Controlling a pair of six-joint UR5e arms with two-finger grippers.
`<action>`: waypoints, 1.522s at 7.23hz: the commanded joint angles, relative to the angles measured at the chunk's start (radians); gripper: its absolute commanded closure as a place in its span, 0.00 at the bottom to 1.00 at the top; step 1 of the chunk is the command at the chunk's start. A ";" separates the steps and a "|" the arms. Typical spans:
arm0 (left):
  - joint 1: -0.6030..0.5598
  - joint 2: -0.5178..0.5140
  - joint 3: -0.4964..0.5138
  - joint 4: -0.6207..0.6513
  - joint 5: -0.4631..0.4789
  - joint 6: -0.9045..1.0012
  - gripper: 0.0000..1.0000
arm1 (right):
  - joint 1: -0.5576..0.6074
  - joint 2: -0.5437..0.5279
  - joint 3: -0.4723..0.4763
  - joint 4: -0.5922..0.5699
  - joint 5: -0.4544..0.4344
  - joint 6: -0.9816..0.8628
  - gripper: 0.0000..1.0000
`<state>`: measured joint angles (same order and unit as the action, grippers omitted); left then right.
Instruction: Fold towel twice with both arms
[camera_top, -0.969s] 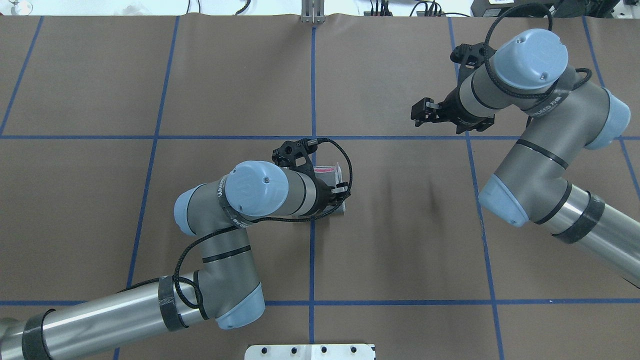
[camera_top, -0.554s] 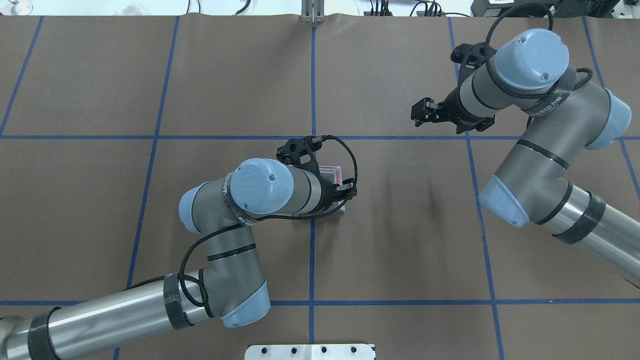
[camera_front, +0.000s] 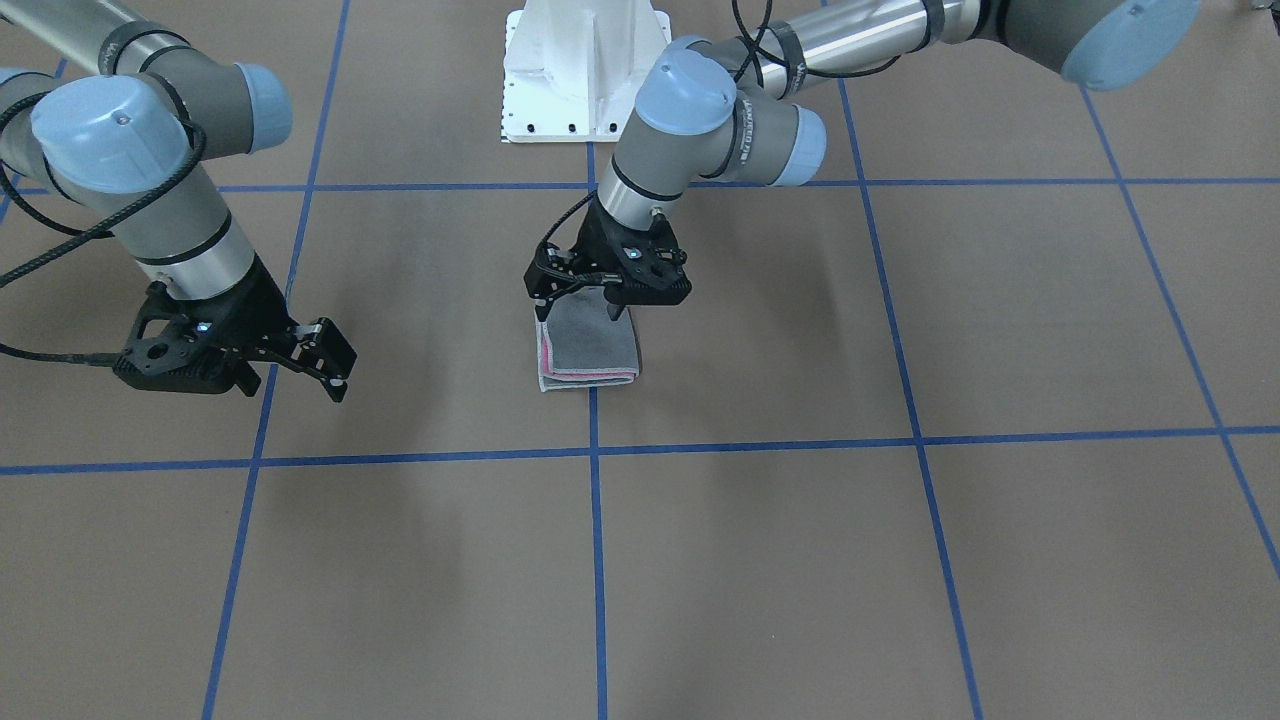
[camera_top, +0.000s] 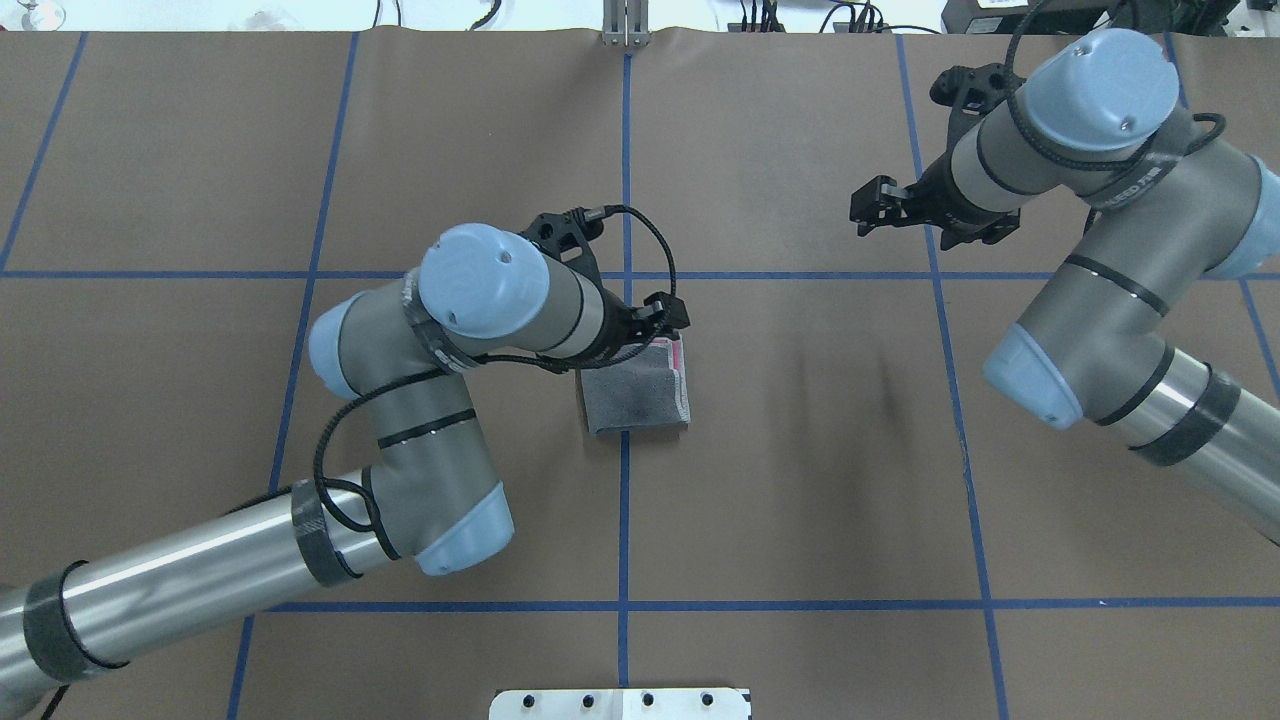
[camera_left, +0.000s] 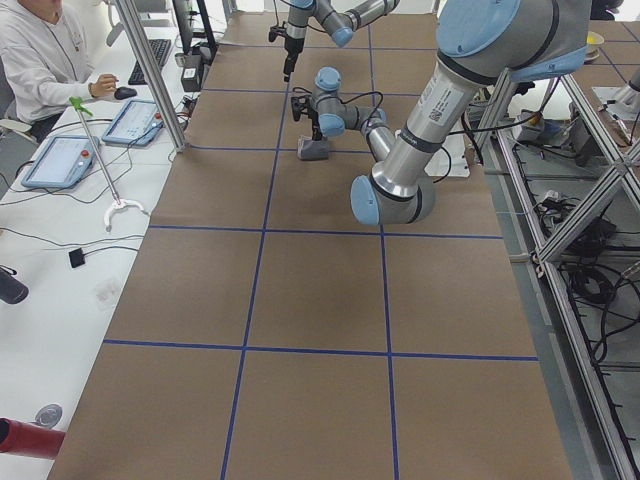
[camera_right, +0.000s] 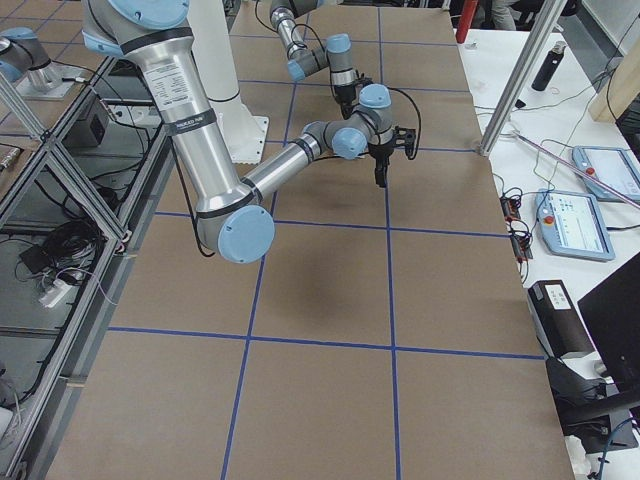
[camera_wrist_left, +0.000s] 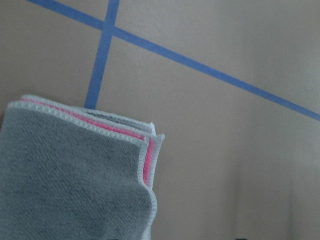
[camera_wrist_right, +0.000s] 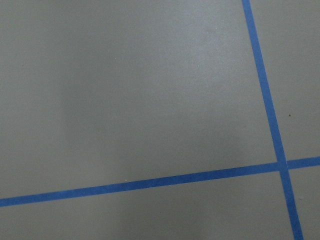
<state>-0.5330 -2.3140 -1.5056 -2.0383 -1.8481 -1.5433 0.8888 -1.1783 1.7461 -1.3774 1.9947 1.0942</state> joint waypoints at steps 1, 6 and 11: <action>-0.097 0.155 -0.168 0.207 -0.092 0.273 0.00 | 0.147 -0.093 0.000 -0.008 0.084 -0.226 0.00; -0.460 0.528 -0.490 0.580 -0.269 1.052 0.00 | 0.431 -0.330 -0.008 -0.075 0.226 -0.839 0.00; -0.924 0.728 -0.362 0.592 -0.497 1.666 0.00 | 0.678 -0.529 0.007 -0.163 0.303 -1.073 0.00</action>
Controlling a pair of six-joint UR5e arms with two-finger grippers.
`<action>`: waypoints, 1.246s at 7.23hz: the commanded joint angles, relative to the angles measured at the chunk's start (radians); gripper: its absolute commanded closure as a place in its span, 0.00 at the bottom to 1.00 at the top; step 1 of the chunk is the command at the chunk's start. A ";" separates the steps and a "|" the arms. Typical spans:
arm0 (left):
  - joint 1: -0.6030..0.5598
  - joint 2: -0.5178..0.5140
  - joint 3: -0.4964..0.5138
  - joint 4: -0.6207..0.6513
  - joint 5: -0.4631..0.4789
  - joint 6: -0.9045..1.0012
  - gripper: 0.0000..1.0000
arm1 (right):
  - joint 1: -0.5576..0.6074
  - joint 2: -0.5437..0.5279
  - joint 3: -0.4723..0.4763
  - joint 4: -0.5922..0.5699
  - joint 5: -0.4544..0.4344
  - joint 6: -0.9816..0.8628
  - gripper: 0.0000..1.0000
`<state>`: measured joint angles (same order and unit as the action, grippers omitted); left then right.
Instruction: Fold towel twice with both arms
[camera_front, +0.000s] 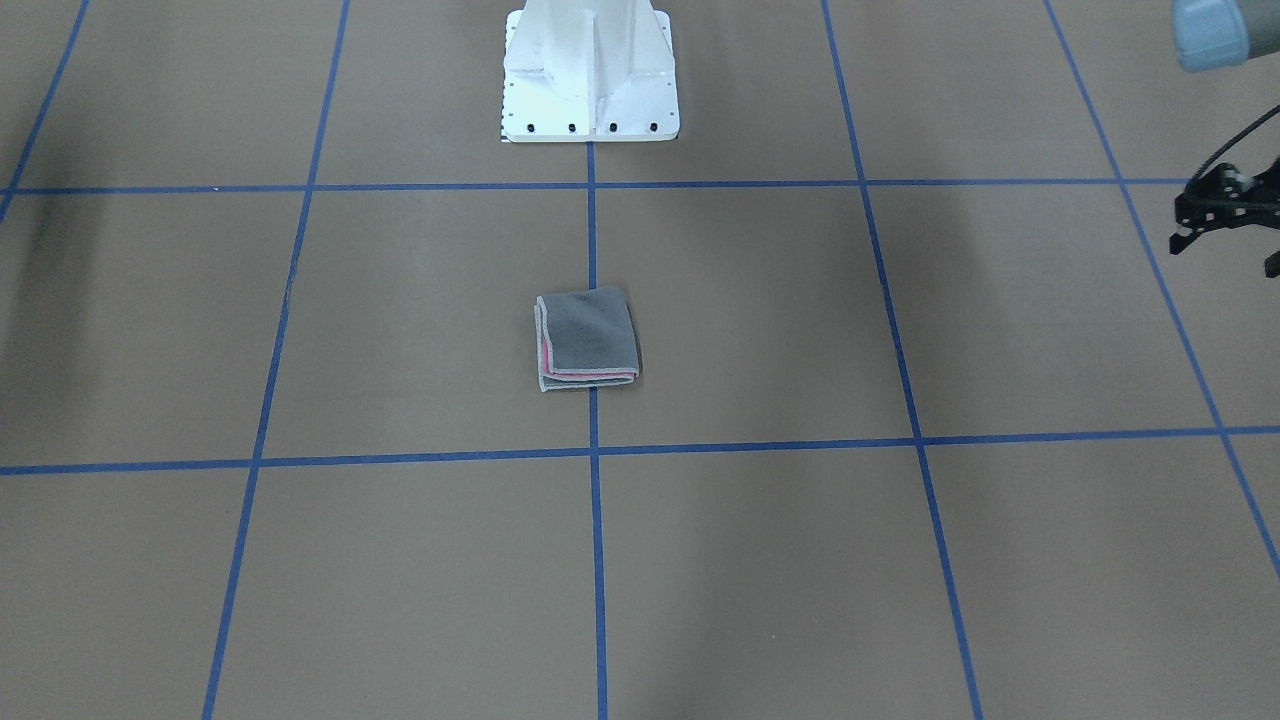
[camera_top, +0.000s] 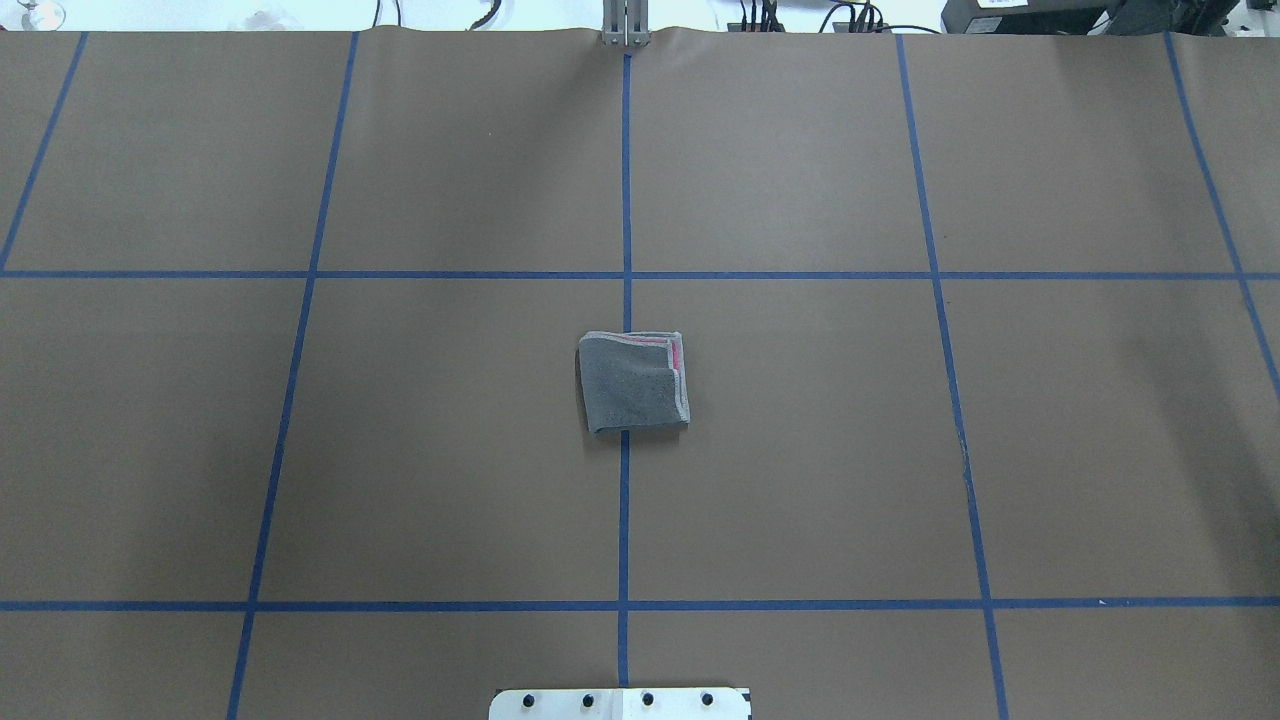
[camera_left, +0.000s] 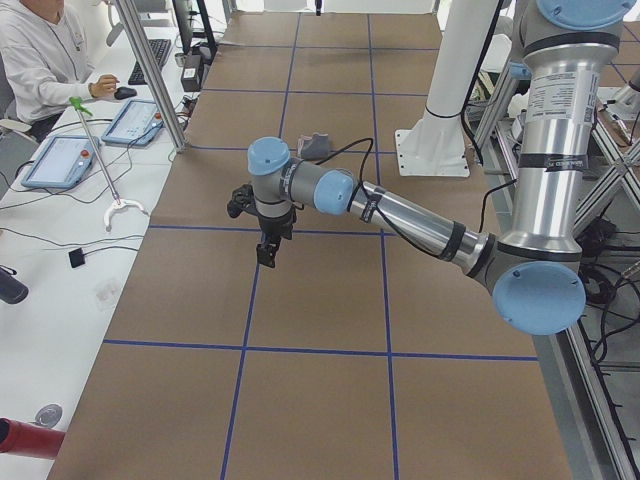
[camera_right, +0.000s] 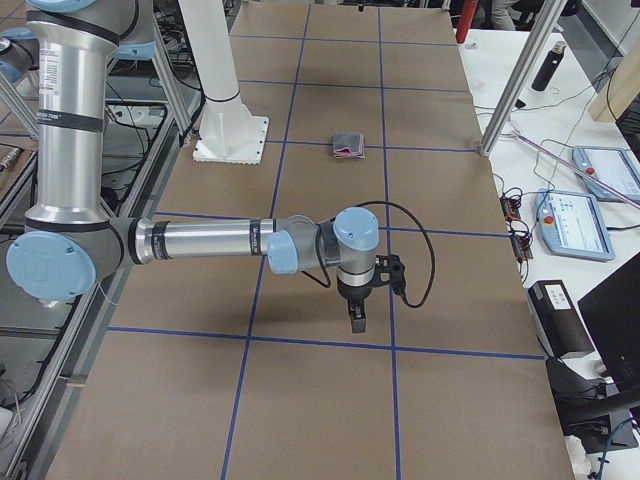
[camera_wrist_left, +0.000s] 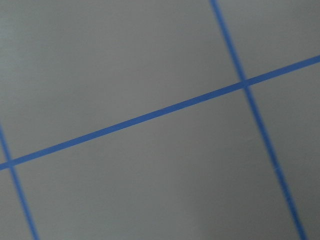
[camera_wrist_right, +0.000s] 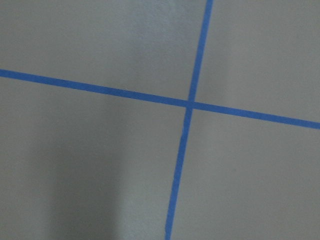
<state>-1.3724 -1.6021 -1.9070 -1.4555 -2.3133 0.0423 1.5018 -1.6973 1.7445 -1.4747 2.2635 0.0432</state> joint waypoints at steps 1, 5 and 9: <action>-0.132 0.014 0.040 0.047 -0.031 0.100 0.00 | 0.066 0.031 0.001 -0.117 0.033 -0.022 0.00; -0.162 0.139 0.090 0.069 -0.031 0.152 0.00 | 0.064 0.021 -0.003 -0.133 0.042 -0.016 0.00; -0.165 0.120 0.088 0.030 -0.038 0.122 0.00 | 0.064 0.022 -0.003 -0.125 0.111 -0.023 0.00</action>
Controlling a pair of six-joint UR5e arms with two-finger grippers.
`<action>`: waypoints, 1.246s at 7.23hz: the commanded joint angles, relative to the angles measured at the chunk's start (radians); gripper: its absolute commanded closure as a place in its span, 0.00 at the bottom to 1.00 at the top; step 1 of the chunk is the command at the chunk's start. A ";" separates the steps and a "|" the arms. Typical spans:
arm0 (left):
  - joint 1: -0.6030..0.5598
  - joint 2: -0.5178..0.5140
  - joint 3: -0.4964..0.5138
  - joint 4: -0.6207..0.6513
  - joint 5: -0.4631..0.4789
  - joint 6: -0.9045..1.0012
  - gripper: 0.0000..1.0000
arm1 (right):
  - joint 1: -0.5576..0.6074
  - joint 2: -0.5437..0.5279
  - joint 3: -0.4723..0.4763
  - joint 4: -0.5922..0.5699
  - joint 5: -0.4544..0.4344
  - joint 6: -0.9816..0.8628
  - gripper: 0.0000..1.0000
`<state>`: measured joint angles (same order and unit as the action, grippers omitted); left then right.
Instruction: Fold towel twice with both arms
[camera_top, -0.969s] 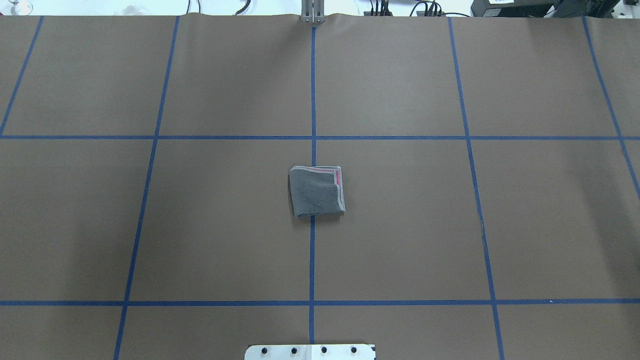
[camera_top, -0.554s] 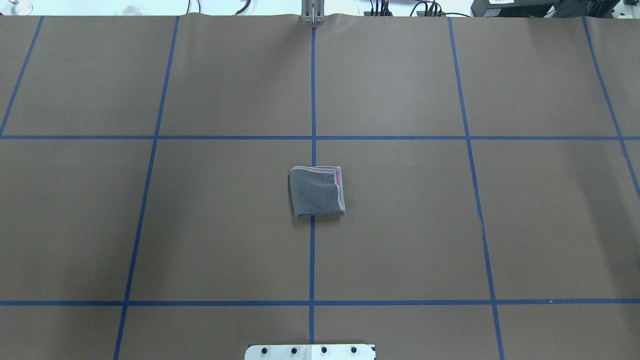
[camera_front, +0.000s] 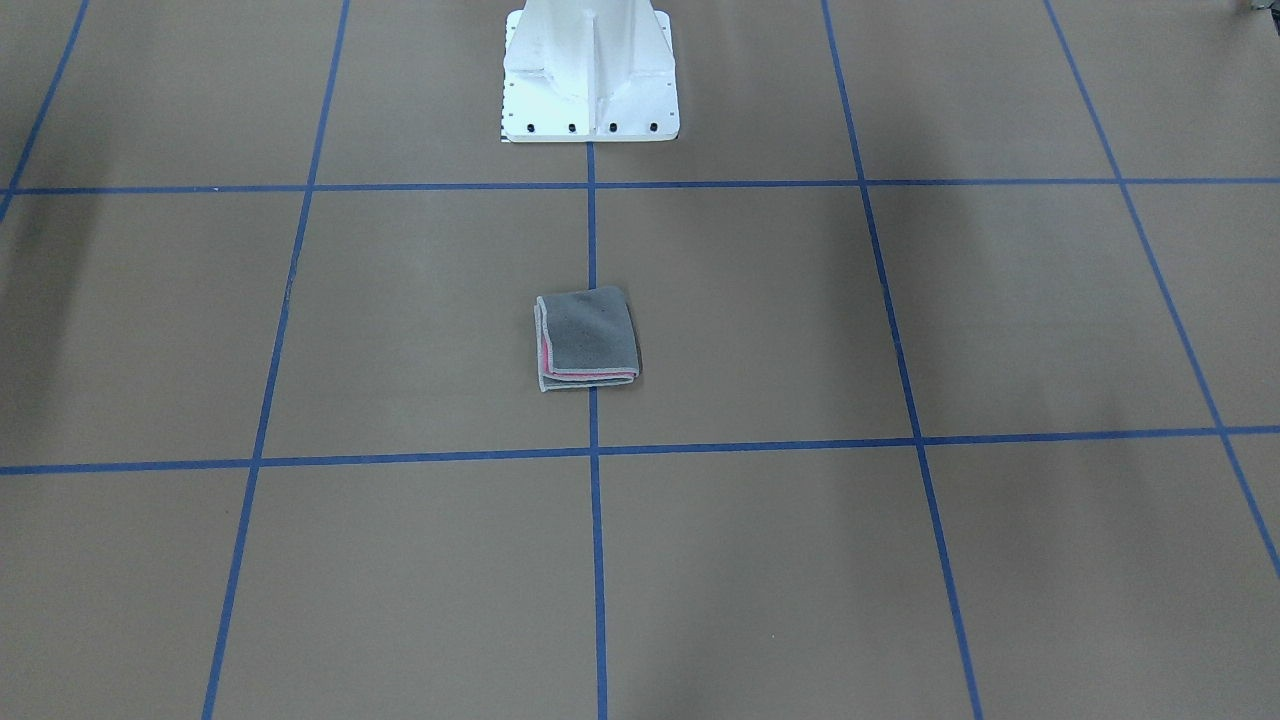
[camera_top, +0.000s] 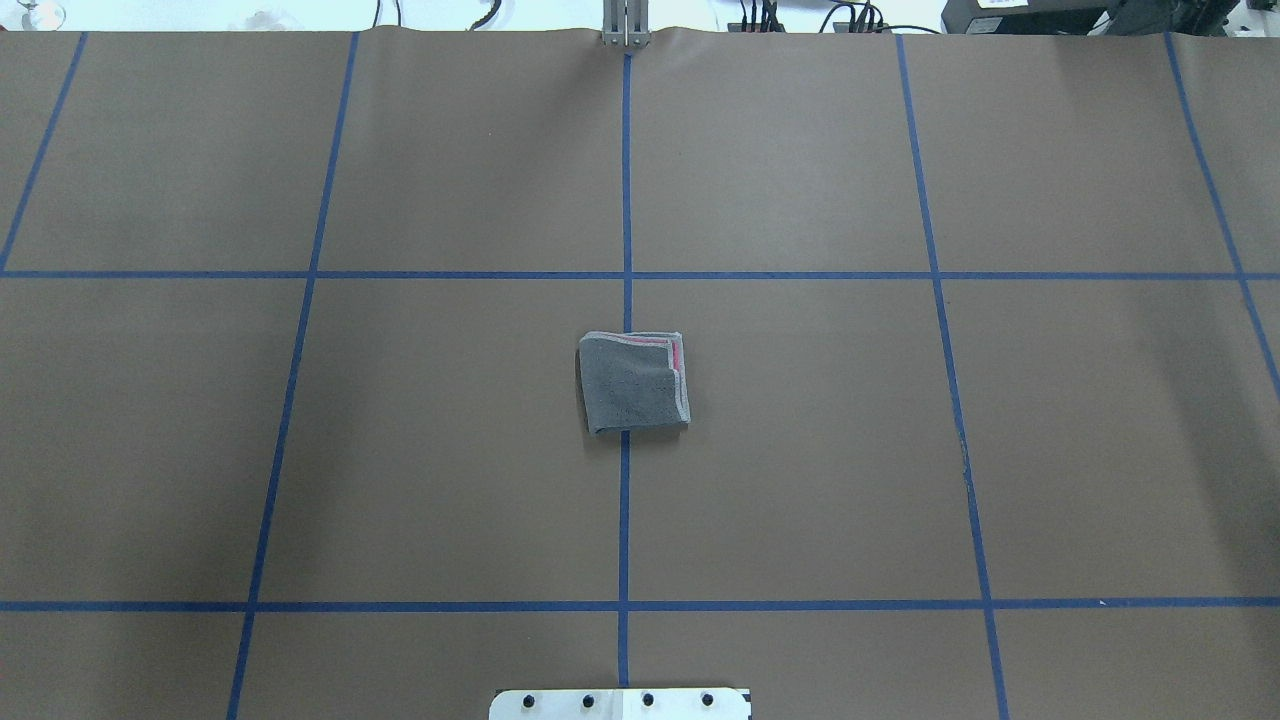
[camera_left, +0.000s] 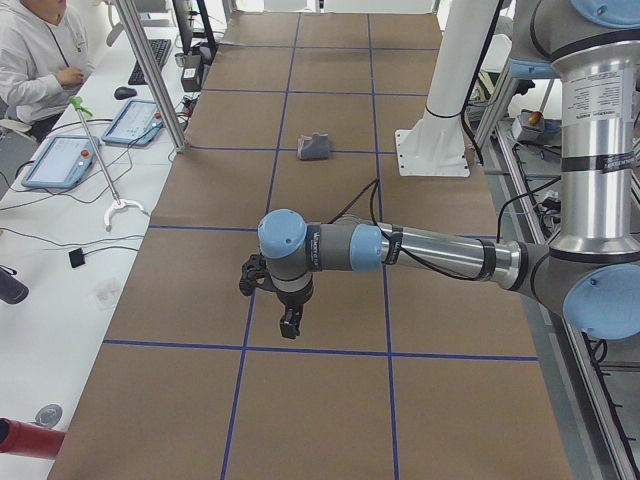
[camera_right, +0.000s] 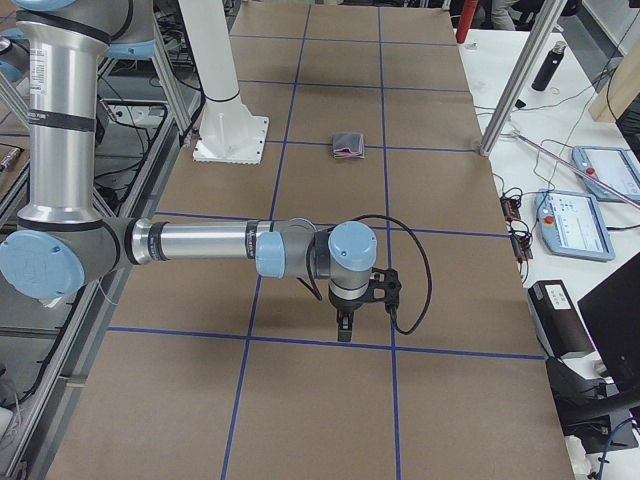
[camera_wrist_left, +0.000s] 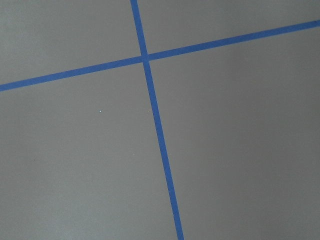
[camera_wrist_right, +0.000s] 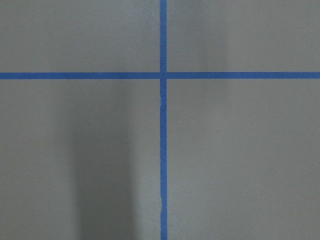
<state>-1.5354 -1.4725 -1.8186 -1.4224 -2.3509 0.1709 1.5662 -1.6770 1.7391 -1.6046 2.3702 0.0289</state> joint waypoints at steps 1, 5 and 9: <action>-0.002 -0.028 -0.005 -0.003 -0.001 -0.005 0.00 | 0.000 0.005 0.005 0.006 0.001 -0.009 0.00; -0.002 -0.023 -0.004 -0.003 -0.001 -0.001 0.00 | 0.003 -0.003 0.011 0.076 0.001 -0.006 0.00; -0.002 -0.017 -0.004 -0.003 -0.001 -0.005 0.00 | 0.002 -0.004 0.011 0.077 0.006 0.002 0.00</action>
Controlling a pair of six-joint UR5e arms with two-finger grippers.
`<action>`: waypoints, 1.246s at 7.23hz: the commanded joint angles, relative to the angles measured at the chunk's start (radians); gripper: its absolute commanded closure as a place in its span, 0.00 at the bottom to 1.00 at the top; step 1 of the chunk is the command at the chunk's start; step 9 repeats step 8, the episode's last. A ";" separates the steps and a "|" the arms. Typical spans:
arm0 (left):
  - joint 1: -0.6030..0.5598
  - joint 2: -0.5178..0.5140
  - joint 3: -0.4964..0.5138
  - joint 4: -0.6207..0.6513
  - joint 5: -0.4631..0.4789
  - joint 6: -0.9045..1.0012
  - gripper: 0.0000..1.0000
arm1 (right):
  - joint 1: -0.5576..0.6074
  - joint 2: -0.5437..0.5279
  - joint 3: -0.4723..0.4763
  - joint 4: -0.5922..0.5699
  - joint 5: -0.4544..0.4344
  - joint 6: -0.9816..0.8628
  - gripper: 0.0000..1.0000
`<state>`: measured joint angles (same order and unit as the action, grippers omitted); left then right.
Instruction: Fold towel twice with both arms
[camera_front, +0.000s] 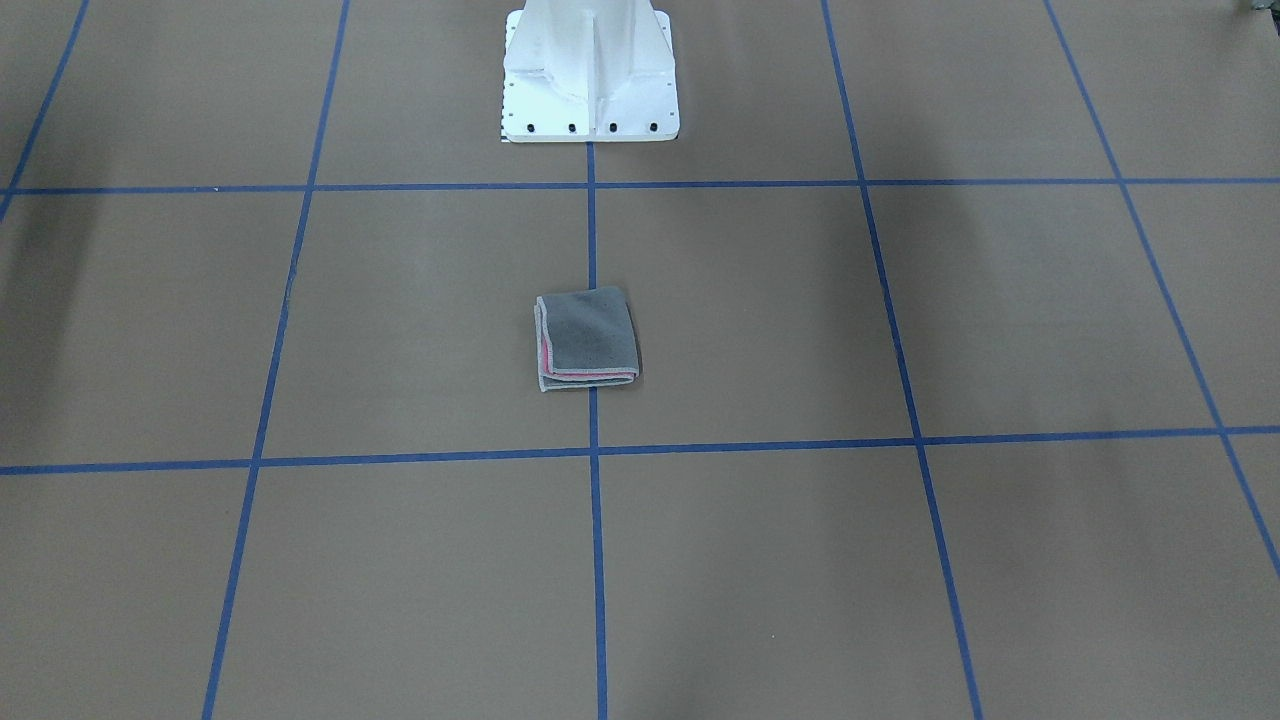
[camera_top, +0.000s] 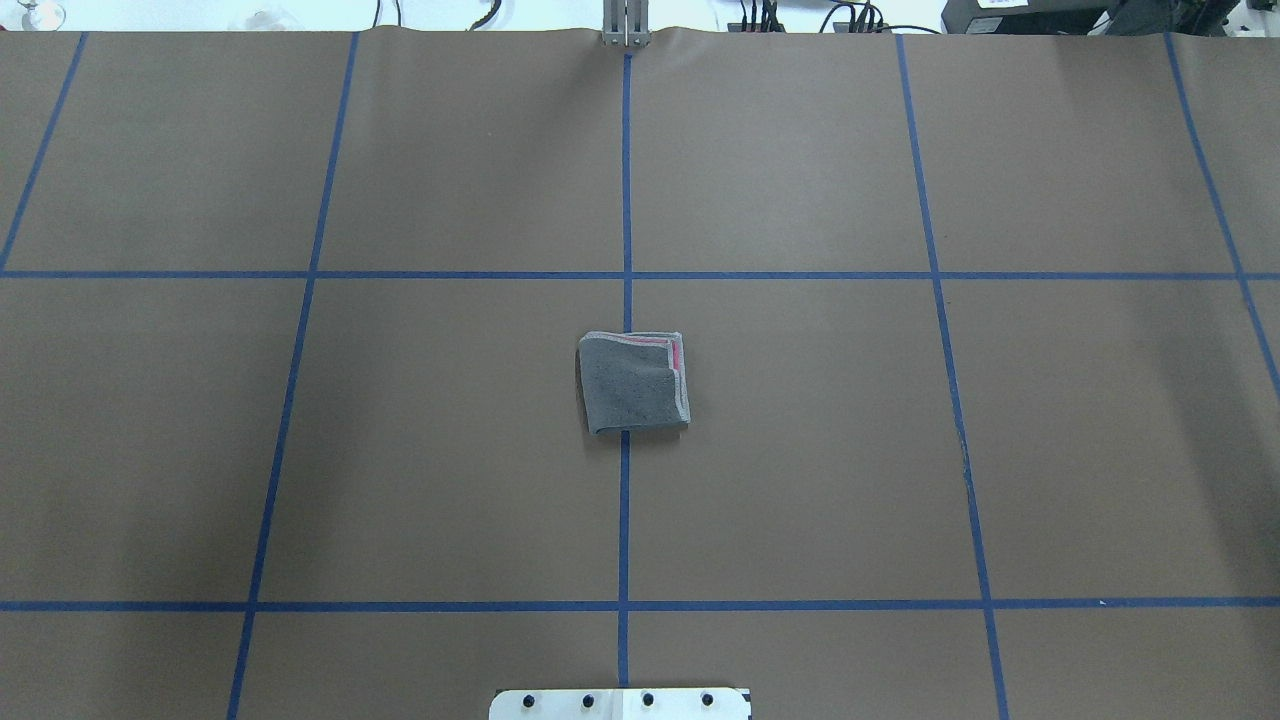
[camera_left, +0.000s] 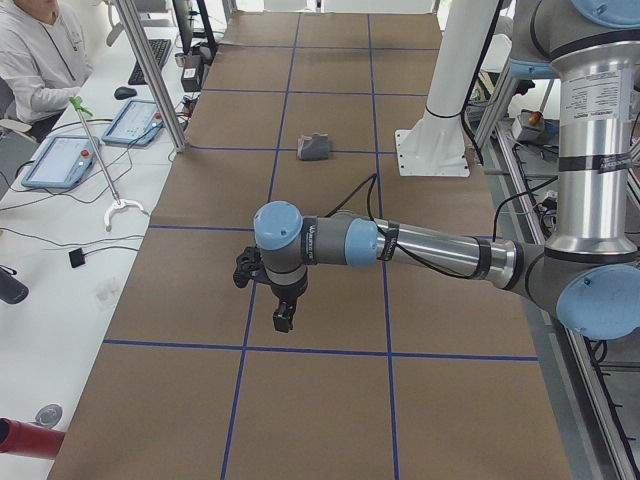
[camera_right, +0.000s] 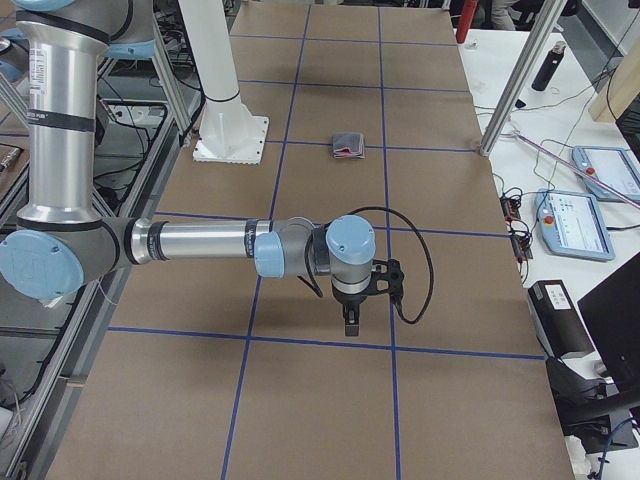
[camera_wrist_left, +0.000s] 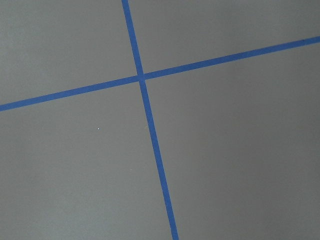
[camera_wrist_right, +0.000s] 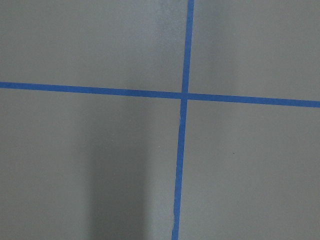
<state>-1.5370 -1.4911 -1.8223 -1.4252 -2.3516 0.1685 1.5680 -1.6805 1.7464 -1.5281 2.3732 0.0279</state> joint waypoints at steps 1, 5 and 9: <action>-0.002 0.008 -0.002 -0.001 0.000 0.005 0.00 | 0.000 -0.001 0.005 0.002 0.003 -0.005 0.00; 0.000 0.008 0.009 -0.015 0.000 0.008 0.00 | 0.000 -0.001 0.002 0.002 0.000 -0.008 0.00; 0.000 0.006 0.008 -0.015 0.000 0.008 0.00 | 0.000 -0.001 0.004 0.002 0.000 -0.006 0.00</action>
